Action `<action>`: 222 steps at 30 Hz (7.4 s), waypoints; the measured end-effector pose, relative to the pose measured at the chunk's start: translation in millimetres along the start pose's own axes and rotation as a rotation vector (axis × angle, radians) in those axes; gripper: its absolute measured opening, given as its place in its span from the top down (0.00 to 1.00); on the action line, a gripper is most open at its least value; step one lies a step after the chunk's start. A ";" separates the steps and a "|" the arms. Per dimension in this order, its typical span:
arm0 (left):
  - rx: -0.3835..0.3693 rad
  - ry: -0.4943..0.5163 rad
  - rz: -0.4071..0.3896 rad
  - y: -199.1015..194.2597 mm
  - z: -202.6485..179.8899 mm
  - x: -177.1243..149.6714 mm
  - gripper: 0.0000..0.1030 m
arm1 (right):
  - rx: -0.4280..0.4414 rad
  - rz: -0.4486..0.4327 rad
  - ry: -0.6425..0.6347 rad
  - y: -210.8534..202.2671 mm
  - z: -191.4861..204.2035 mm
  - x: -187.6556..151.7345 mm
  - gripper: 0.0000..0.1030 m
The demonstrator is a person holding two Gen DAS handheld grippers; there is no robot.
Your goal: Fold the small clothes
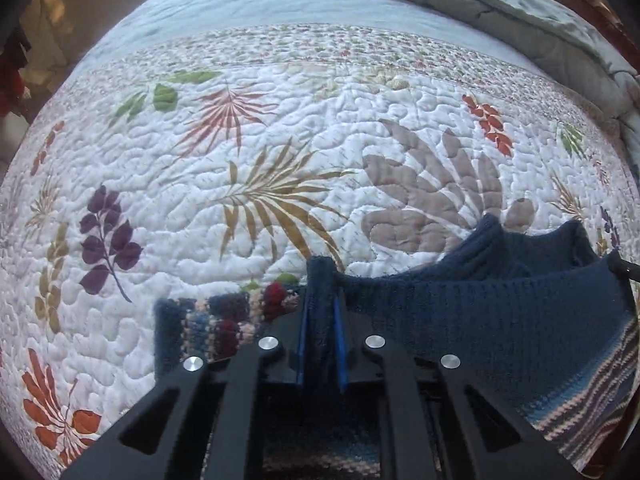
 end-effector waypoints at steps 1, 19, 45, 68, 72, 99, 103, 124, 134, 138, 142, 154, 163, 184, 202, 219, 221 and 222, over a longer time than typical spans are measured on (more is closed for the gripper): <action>0.013 0.011 -0.003 0.1 -1.4 -0.1 0.88 | -0.008 -0.006 -0.004 -0.2 1.2 0.1 0.90; 0.004 0.110 -0.029 -88.5 -32.0 -113.0 0.66 | -0.064 0.065 0.010 -96.4 17.5 -150.1 0.50; -0.010 0.055 0.029 -47.6 -29.6 -134.2 0.49 | 0.019 0.135 0.067 -44.0 20.6 -193.6 0.75; -0.052 0.083 0.031 -46.3 -30.1 -134.4 0.48 | 0.016 0.018 0.075 -110.9 76.8 -148.9 0.84; -0.061 0.085 0.034 -45.7 -30.7 -135.4 0.48 | 0.014 -0.012 -0.020 -122.9 124.4 -126.3 0.84; -0.129 -0.055 0.038 -72.8 11.4 -120.3 0.50 | 0.006 0.204 -0.418 30.1 304.9 -152.2 0.59; -0.099 -0.051 0.012 -81.4 14.1 -115.2 0.51 | 0.118 0.189 -0.354 21.7 306.8 -155.7 0.48; -0.420 -0.016 0.153 -85.5 -102.8 -108.5 0.71 | 0.186 0.028 -0.123 -67.2 211.9 -178.0 0.50; -0.374 -0.065 0.060 -115.0 -67.7 -94.6 0.85 | 0.244 -0.009 -0.101 -75.2 207.0 -186.8 0.50; -0.326 -0.097 0.122 -85.6 -44.8 -102.3 0.84 | 0.226 0.007 -0.124 -67.1 210.3 -190.7 0.50; -0.337 -0.102 0.130 -68.7 -48.4 -108.4 0.82 | 0.167 0.031 -0.113 -47.8 205.6 -190.0 0.51; -0.248 0.015 0.055 -114.7 -48.6 -135.1 0.33 | 0.177 0.007 -0.111 -58.6 205.4 -191.9 0.51; -0.335 -0.034 0.183 -85.4 -52.0 -162.1 0.33 | 0.159 -0.020 -0.163 -73.7 212.9 -197.7 0.51; -0.414 -0.106 0.061 -133.6 -52.4 -144.9 0.83 | 0.137 -0.027 -0.103 -77.3 194.0 -196.0 0.50; -0.271 -0.237 0.033 -103.4 83.0 -149.8 0.83 | 0.161 0.030 -0.157 -50.4 231.0 -194.0 0.50; -0.131 -0.093 0.011 -133.7 76.2 -187.2 0.54 | 0.201 0.083 -0.168 -35.1 264.2 -190.0 0.37; -0.104 -0.085 0.017 -129.9 76.6 -193.2 0.53 | 0.226 0.098 -0.135 -28.8 261.3 -189.3 0.37; -0.091 -0.080 0.019 -126.9 77.5 -194.8 0.53 | 0.240 0.107 -0.118 -24.8 259.9 -188.8 0.37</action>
Point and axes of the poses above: each gripper's, at about its wrist camera, not at the fingertips, and y roughly the way its jaws point, z to its left, x to its top, the point moved 8 cm from there along y, roughly the way its jaws point, and after that the axes turned 7 degrees about -y, right-handed, at the moved point
